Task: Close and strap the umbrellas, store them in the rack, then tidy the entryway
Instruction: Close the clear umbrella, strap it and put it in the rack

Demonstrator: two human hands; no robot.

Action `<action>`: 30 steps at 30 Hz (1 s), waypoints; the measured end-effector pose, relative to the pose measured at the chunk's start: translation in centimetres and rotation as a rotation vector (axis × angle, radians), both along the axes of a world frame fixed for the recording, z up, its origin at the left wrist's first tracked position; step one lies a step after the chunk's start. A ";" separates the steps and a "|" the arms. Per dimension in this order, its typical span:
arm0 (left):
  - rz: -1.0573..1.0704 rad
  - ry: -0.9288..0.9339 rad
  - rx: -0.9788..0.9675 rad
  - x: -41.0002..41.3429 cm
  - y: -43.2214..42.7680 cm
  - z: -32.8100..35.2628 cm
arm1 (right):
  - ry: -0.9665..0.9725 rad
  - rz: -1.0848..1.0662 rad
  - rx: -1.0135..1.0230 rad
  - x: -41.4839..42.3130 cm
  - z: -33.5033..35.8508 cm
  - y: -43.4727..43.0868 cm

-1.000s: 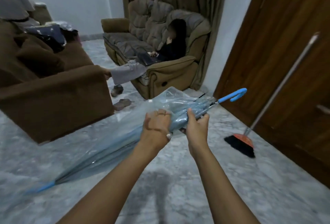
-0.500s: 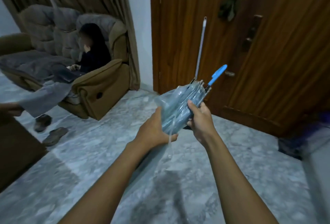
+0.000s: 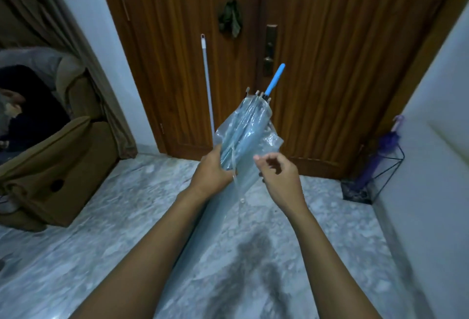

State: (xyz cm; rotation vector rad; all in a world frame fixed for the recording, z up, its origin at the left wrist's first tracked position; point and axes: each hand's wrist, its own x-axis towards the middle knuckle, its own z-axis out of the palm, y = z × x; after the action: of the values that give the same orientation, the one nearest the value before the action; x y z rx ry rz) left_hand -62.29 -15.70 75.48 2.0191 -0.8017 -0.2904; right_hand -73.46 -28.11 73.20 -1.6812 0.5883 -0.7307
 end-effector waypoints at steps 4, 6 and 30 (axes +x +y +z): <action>0.003 -0.007 -0.015 0.8 -4.5 0.2 | 0.107 0.274 0.002 0.3 -1.1 -2.0; -0.006 -0.010 0.002 1.5 -6.1 0.1 | 0.106 0.307 -0.024 0.9 -1.2 -3.1; -0.119 0.537 -0.295 6.3 -11.0 1.9 | -0.059 0.129 0.424 2.2 -1.8 -11.9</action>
State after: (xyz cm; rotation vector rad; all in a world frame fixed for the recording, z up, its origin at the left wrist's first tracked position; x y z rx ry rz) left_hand -55.99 -26.70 77.38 1.5169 -0.5807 -0.7054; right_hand -71.25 -39.97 71.45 -1.2874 0.5443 -0.5176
